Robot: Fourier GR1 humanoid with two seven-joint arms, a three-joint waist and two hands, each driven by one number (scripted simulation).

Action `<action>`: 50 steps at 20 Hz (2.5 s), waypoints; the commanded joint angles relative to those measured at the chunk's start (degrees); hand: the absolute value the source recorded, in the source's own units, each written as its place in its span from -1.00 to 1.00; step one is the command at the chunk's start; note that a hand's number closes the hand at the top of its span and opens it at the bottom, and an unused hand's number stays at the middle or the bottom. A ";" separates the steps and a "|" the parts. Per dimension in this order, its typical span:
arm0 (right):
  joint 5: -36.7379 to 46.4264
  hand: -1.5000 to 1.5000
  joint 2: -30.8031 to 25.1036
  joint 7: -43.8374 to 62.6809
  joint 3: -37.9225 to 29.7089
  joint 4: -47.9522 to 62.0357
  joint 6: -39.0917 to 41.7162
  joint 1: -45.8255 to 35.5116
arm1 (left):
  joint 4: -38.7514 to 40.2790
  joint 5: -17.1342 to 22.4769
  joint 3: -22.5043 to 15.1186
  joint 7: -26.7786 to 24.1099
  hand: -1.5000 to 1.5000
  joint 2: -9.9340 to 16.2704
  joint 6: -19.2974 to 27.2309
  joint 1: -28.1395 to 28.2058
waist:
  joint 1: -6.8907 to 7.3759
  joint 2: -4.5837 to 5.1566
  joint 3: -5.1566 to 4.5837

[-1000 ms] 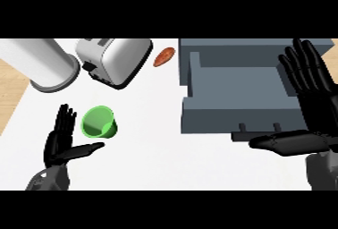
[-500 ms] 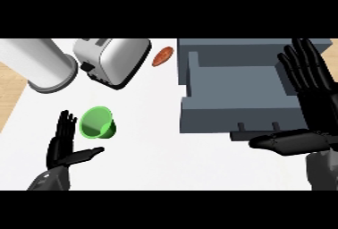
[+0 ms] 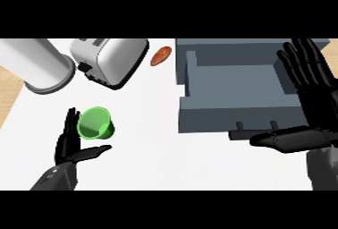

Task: Pick up the cup, place it into the drawer and close the drawer

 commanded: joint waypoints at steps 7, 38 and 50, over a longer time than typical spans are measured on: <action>-0.80 -1.00 -0.11 0.62 -0.17 -1.55 0.66 1.40 | 1.68 0.30 0.74 -0.43 -1.00 1.48 -4.63 -3.39 | -0.76 0.14 -0.05; -0.43 -1.00 -2.14 -0.02 -3.17 -1.00 1.17 2.89 | -16.54 -1.70 -4.81 -2.75 1.00 -8.33 -2.53 -13.07 | 1.61 -1.05 0.30; 3.32 -1.00 0.65 -0.45 -0.55 0.43 -1.79 1.93 | -36.11 1.91 -15.24 25.14 1.00 -12.95 7.72 -25.29 | 1.65 -1.11 0.26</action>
